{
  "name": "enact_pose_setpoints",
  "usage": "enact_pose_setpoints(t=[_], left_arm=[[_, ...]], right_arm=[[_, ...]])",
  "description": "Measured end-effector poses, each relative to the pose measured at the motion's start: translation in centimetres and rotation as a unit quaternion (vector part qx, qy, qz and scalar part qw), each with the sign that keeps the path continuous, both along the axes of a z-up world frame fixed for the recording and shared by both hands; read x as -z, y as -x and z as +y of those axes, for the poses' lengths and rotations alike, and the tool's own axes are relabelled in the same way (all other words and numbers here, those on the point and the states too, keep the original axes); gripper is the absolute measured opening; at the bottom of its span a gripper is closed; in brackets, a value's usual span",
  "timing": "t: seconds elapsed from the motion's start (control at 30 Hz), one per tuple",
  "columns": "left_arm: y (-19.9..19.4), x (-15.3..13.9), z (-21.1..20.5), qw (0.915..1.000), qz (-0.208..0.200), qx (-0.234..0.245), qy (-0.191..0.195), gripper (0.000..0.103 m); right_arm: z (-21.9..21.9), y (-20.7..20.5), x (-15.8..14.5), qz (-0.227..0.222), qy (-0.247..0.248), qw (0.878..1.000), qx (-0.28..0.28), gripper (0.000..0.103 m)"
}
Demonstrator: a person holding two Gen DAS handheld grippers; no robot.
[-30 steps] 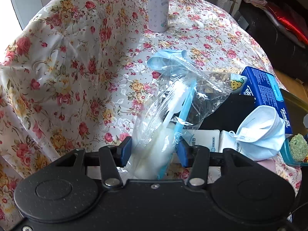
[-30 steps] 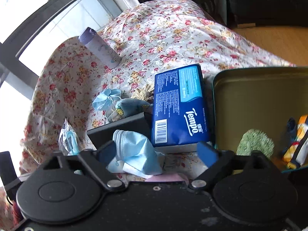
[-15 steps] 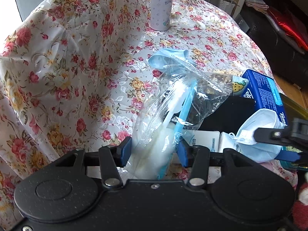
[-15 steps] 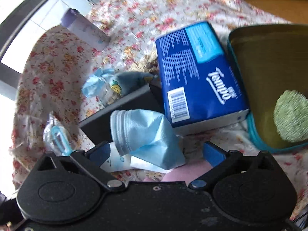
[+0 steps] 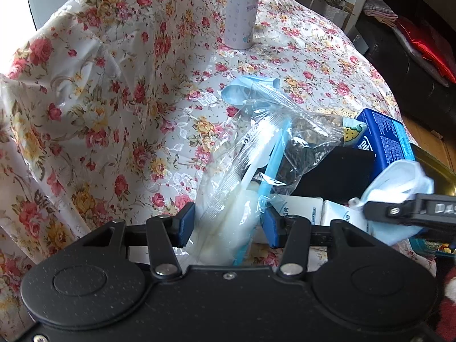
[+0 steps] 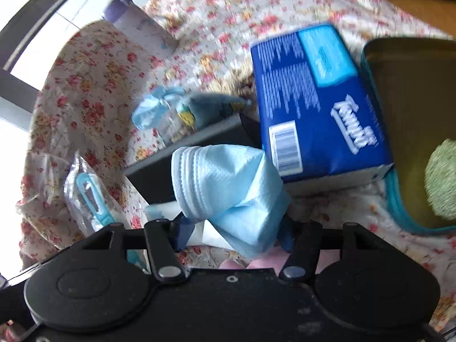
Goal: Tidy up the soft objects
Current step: 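Carry the clear bag with left tool while right tool carries the mask toward the tin tray, then open left tool over the tin tray while right tool drops the mask into it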
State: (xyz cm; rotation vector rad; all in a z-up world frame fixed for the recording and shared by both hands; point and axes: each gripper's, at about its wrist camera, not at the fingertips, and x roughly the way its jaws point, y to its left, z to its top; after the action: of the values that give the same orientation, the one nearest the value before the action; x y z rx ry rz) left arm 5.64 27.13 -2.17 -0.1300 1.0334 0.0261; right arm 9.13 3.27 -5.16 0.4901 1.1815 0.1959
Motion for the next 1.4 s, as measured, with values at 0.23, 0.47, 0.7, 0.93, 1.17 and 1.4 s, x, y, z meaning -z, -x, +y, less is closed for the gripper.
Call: enact_pose_setpoints(t=[0.23, 0.47, 0.7, 0.93, 1.17, 1.4], left_arm=[[0.3, -1.5, -1.3, 0.9997, -0.019, 0.007, -0.017, 0.048], [0.7, -5.0, -5.3, 0.9967, -0.055, 0.048, -0.035, 0.048], [0.0, -8.1, -11.5, 0.9882, -0.081, 0.12, -0.051, 0.048], [-0.9, -8.9, -19.1, 0.9734, -0.091, 0.201, -0.063, 0.049], [-2.3, -7.3, -25.7, 0.961, -0.075, 0.256, -0.071, 0.049], [-4.2, -6.3, -30.5, 0.9522, -0.067, 0.287, -0.078, 0.049]], right_arm=[[-2.7, 1.4, -4.2, -0.059, 0.005, 0.998, 0.005, 0.059], [-7.0, 3.2, -6.4, -0.083, -0.003, 0.996, 0.04, 0.059], [-12.8, 6.0, -6.8, -0.088, 0.018, 0.991, 0.1, 0.059], [-19.7, 9.2, -5.5, -0.075, 0.061, 0.981, 0.167, 0.059], [-25.7, 11.0, -4.3, -0.062, 0.094, 0.968, 0.225, 0.059], [-29.0, 10.8, -3.5, -0.056, 0.098, 0.961, 0.254, 0.059]])
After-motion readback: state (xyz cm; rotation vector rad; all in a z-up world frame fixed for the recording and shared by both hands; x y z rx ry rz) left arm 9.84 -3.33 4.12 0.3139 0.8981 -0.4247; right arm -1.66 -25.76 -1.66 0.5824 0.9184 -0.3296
